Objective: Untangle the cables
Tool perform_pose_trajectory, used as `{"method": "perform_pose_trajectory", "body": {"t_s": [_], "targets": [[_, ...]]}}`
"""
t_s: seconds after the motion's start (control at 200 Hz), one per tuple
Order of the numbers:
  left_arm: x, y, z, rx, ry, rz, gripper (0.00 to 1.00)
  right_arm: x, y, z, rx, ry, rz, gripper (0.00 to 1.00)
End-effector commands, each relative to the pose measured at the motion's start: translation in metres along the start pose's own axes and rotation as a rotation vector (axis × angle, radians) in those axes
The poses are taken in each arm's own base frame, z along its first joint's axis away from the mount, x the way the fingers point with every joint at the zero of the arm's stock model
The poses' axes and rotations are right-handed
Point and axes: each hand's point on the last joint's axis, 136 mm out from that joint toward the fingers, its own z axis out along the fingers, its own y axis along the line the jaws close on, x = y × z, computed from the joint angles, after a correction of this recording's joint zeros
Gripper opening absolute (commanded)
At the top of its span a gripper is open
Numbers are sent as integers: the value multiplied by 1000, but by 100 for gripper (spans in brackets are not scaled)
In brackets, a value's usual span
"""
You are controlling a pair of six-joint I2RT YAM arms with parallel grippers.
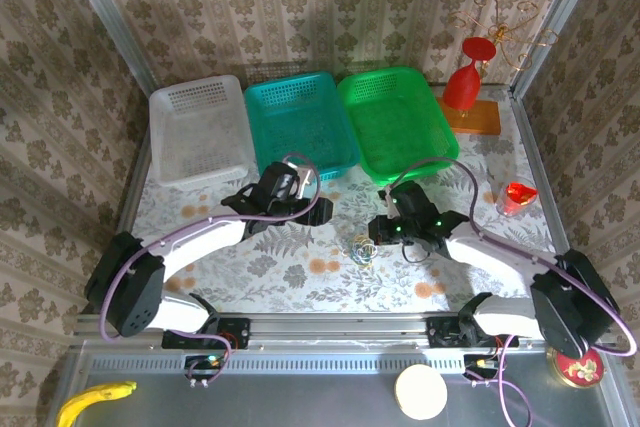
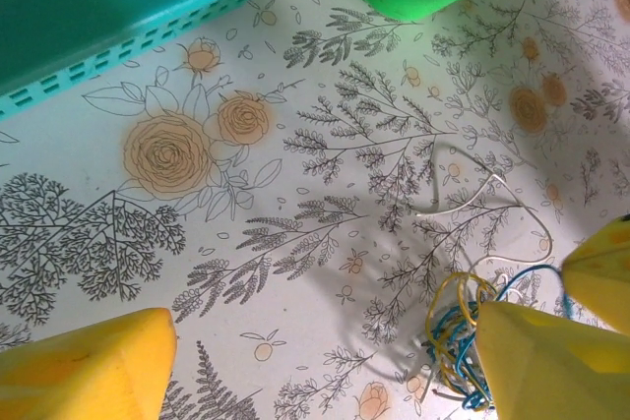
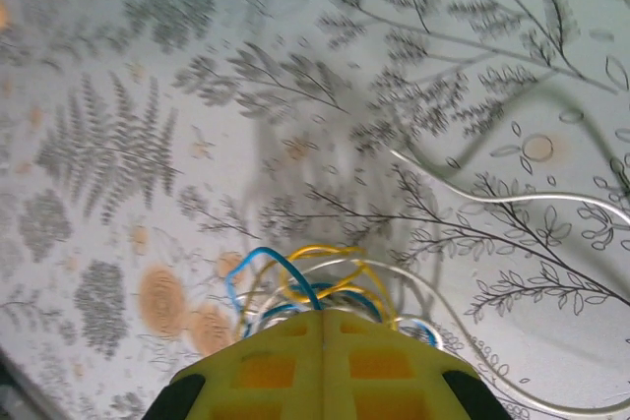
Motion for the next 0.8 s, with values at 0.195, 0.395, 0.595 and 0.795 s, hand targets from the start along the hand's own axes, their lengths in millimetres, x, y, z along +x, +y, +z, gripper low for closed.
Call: {"method": "perform_pose_trajectory", "body": {"t_s": [0.195,0.395,0.595,0.795], "targets": [[8,-28,22,142,32,62,78,-12,19,-12,-78,-32,19,0],[17,-46,39,244,56,103,72,-17,28,-17,-114,-47,23,0],[24,-61,45,316,63,138,69,-27,43,-32,-164,-81,23,0],[28,-69,48,364,56,144,67,-36,54,-46,-196,-108,19,0]]}}
